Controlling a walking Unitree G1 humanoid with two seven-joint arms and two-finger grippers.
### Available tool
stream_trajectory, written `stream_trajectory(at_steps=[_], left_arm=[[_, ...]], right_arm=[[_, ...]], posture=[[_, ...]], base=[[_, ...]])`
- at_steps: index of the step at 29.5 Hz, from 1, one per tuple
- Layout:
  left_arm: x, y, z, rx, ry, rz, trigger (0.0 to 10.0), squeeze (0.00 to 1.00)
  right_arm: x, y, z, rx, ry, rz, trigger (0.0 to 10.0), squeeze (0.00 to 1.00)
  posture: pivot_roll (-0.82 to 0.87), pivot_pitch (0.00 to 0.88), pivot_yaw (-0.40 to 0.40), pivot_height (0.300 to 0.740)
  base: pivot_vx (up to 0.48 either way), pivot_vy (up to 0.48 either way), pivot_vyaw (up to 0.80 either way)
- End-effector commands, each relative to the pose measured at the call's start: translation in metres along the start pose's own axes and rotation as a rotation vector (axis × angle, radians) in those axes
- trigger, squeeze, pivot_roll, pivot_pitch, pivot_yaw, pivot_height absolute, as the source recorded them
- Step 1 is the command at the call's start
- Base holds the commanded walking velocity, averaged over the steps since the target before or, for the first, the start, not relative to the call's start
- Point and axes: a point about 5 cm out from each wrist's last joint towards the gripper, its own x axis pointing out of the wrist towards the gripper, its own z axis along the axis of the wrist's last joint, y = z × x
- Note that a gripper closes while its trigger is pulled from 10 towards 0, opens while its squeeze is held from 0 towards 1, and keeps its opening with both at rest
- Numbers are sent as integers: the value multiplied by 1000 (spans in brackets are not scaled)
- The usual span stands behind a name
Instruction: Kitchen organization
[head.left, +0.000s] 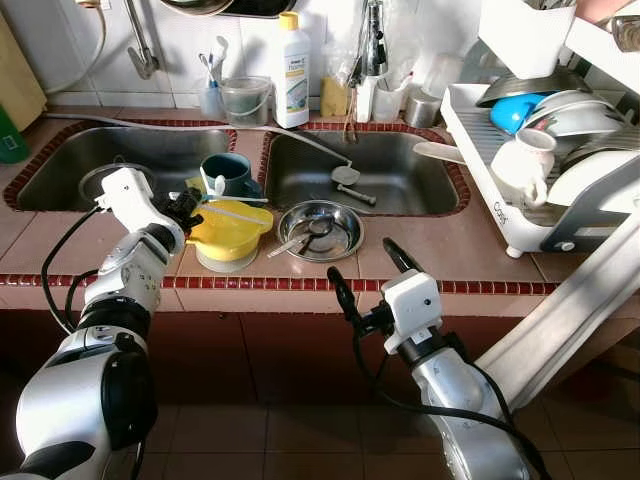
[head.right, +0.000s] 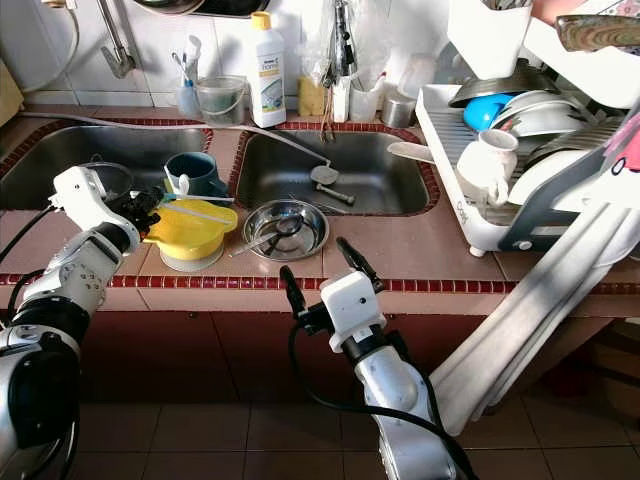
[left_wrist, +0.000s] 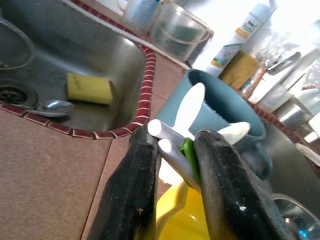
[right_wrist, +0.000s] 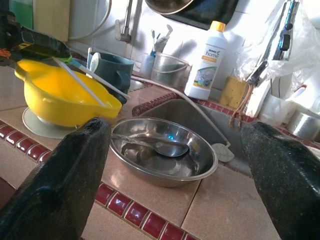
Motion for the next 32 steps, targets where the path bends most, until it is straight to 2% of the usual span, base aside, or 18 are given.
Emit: stream_trajectory(at_steps=[1,12,22,23,24,28,32], left_arm=[[2,-4,7,2,-11,-11,0,0],[0,1,4,-59,-3,-10,0,0],[-2,0,-1,-93,18,-67,0,0],[-2,-1,-2,-99,25,-84,4784,0],[-3,-4,-5,-124,45,-138,10000,0],[-4,-11,-6,-155,56,-249,10000,0],[-6,-12,-4,-163,54,-288,10000,0]], right_arm=[[0,1,-2,-2,7,7,10000,0],[0,0,-2,-4,10,8,10000,0],[-1,0,-2,-9,13,17,10000,0],[-1,0,-2,-9,13,18,10000,0],[0,0,-2,-10,13,18,10000,0],[0,-1,-2,-11,12,21,10000,0],[1,0,-2,-9,11,23,10000,0]], posture=[[-126,5,43,740],[-123,12,36,740],[-120,24,26,740],[-119,24,26,740],[-116,27,22,740],[-115,29,21,740],[-113,31,22,740]], base=[[0,0,0],[0,0,0],[0,0,0],[0,0,0],[0,0,0],[0,0,0],[0,0,0]])
